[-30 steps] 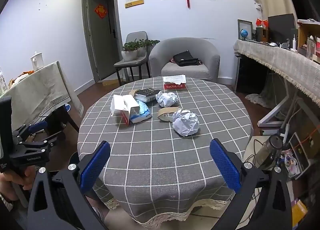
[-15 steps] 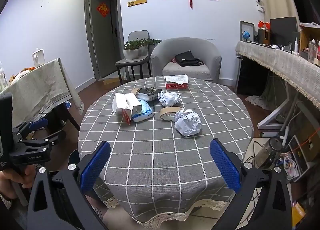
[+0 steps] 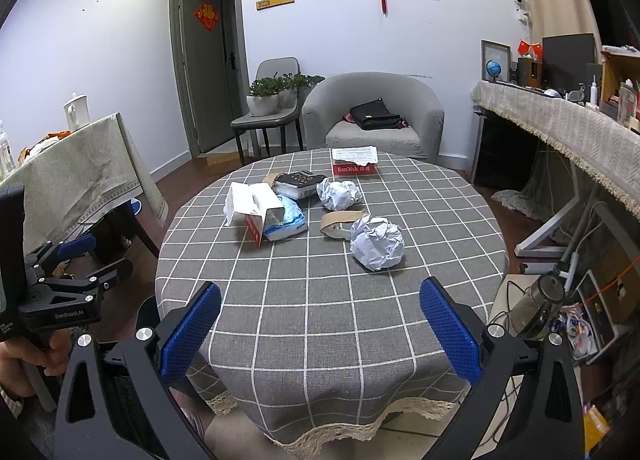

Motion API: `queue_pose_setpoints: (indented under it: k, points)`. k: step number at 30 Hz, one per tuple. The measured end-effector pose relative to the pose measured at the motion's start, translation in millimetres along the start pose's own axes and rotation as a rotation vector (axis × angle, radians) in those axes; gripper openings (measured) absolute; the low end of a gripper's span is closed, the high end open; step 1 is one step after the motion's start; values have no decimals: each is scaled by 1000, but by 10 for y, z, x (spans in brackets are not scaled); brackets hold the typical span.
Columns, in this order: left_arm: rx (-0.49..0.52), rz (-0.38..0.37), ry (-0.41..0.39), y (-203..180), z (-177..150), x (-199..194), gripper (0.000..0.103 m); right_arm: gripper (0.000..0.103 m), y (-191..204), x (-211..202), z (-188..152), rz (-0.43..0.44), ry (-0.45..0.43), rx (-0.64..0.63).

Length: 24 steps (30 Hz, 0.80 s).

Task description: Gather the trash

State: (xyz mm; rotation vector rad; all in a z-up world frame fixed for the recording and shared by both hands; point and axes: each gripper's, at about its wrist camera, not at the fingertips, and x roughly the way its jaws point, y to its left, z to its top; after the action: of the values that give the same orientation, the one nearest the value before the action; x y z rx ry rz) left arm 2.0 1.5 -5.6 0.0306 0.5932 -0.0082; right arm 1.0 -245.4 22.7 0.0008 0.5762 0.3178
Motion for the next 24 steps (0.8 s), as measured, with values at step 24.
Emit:
queue_pose_setpoints:
  k: [24]
  points:
    - [3,4,4,12,-15,-5,100,100,31,30,-56,-2,19,-14]
